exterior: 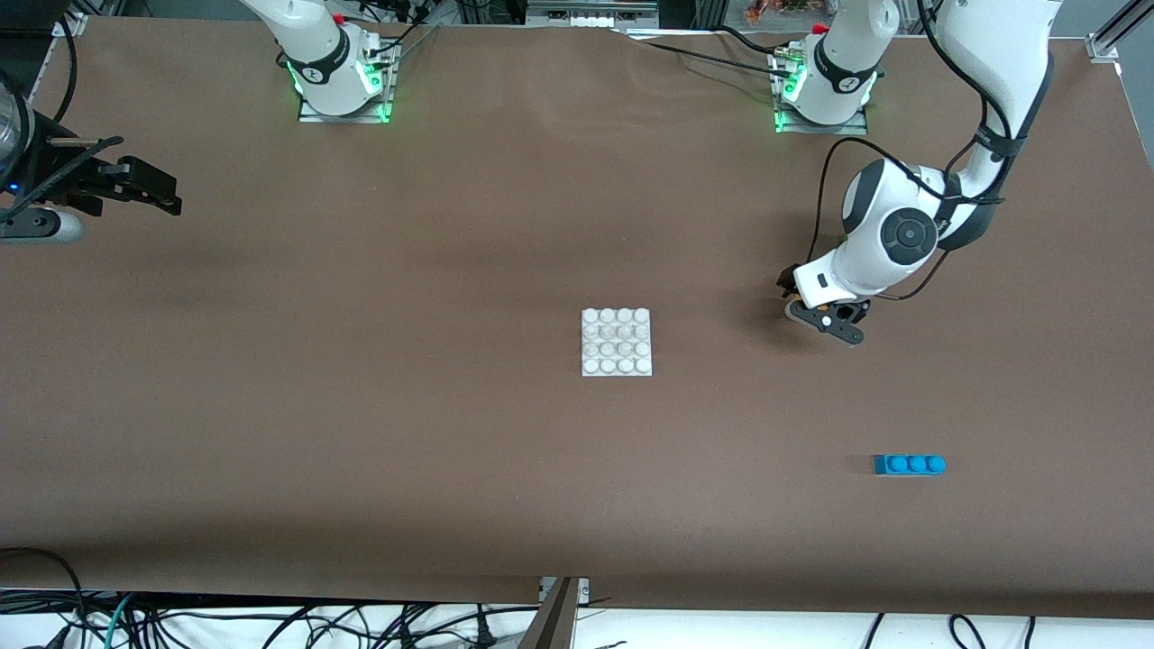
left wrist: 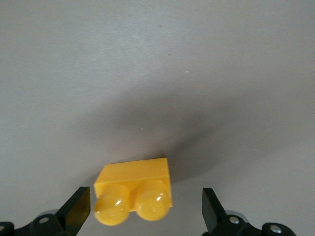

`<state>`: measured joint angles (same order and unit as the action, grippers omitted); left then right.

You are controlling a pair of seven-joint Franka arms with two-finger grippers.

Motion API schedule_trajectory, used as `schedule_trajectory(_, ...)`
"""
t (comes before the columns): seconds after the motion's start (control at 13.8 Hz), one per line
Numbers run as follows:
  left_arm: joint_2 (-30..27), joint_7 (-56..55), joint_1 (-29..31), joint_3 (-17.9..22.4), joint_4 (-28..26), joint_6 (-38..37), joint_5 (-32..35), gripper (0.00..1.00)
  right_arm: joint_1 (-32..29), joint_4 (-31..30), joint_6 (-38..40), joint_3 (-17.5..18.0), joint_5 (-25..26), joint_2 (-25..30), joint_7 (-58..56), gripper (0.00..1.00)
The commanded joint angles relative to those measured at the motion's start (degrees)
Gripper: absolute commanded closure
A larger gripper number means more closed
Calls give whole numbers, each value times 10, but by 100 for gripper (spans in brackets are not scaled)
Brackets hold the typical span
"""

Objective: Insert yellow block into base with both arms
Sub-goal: 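Lower the left gripper and grasp the yellow block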

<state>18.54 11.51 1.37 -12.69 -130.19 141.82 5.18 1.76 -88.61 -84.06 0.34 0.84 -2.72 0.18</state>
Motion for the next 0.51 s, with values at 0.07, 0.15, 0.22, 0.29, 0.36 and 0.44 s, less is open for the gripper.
schedule_trajectory(0.07, -1, -20, -3, 2, -5, 10, 49, 0, -1, -5, 0, -31, 2, -3, -4, 1)
schedule_trajectory(0.15, -1, -20, -2, 2, -5, 10, 50, 0, 0, -4, -3, -31, 2, -3, -4, 1)
schedule_trajectory(0.22, 0, -20, -1, 2, -5, 10, 50, 0, 2, -4, -7, -30, 3, -3, -4, 1)
schedule_trajectory(0.29, 1, -20, -1, 2, -5, 10, 51, 0, 2, -4, -8, -29, 3, -3, -4, 1)
schedule_trajectory(0.36, 2, -20, -1, 3, -5, 10, 51, 0, 2, -4, -8, -29, 3, -3, -4, 1)
schedule_trajectory(0.44, 3, -20, 0, 3, -5, 10, 51, 1, 2, -3, -8, -29, 3, -3, -4, 1)
